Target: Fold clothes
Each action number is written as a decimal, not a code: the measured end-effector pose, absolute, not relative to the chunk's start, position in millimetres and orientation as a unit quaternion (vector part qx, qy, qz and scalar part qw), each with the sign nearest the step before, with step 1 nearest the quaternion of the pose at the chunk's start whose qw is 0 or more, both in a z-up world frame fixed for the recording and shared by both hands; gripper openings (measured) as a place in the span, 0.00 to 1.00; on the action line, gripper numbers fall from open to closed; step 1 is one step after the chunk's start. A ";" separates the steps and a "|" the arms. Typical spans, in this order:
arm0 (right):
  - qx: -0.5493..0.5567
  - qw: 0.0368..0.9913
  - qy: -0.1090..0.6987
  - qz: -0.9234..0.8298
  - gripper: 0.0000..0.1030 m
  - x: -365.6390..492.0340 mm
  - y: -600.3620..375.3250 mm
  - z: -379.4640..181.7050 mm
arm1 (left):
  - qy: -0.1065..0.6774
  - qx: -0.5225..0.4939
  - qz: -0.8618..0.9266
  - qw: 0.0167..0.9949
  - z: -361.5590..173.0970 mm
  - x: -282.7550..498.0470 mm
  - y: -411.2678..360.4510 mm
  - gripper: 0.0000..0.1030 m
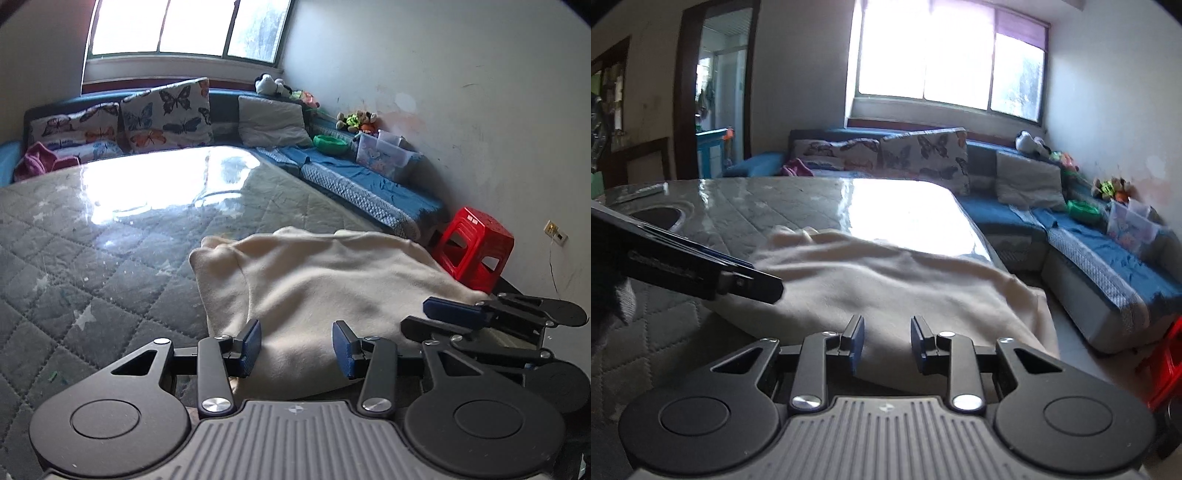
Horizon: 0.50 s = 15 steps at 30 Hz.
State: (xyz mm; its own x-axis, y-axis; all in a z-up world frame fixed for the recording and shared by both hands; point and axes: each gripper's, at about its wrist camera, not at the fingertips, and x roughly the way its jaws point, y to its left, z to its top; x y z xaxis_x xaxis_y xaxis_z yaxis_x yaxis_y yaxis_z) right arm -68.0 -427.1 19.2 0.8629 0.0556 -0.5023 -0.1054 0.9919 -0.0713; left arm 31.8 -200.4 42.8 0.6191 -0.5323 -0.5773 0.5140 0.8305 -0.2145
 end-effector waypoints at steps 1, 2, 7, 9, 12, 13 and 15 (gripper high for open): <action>-0.050 0.964 0.256 0.047 0.27 -68.5 -424.3 20.9 | 0.321 -0.013 -0.292 0.901 44.4 30.2 -201.3 0.45; -0.051 0.963 0.259 0.048 0.27 -67.4 -423.1 19.1 | 0.318 -0.009 -0.294 0.901 45.1 29.2 -202.7 0.45; -0.040 0.962 0.265 0.049 0.27 -72.5 -426.6 14.9 | 0.325 0.002 -0.291 0.900 39.4 30.7 -203.2 0.45; -0.026 0.964 0.260 0.040 0.28 -76.8 -434.9 20.0 | 0.326 0.001 -0.290 0.900 38.8 31.5 -201.5 0.45; -0.009 0.966 0.257 0.004 0.28 -79.8 -455.8 25.2 | 0.326 -0.001 -0.291 0.900 38.9 32.7 -201.2 0.45; -0.005 0.967 0.256 -0.011 0.28 -80.1 -463.4 26.1 | 0.326 -0.001 -0.290 0.900 38.8 32.9 -201.4 0.45; 0.012 0.964 0.265 -0.032 0.28 -79.2 -478.2 21.6 | 0.327 0.000 -0.291 0.899 37.0 32.9 -201.0 0.45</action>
State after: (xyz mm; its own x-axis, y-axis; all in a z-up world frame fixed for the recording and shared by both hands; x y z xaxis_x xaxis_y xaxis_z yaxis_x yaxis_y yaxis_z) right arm -79.2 -478.2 21.6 0.8578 -0.0562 -0.5110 0.0687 0.9976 0.0057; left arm 32.9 -201.0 37.0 0.6171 -0.5222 -0.5887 0.5227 0.8312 -0.1894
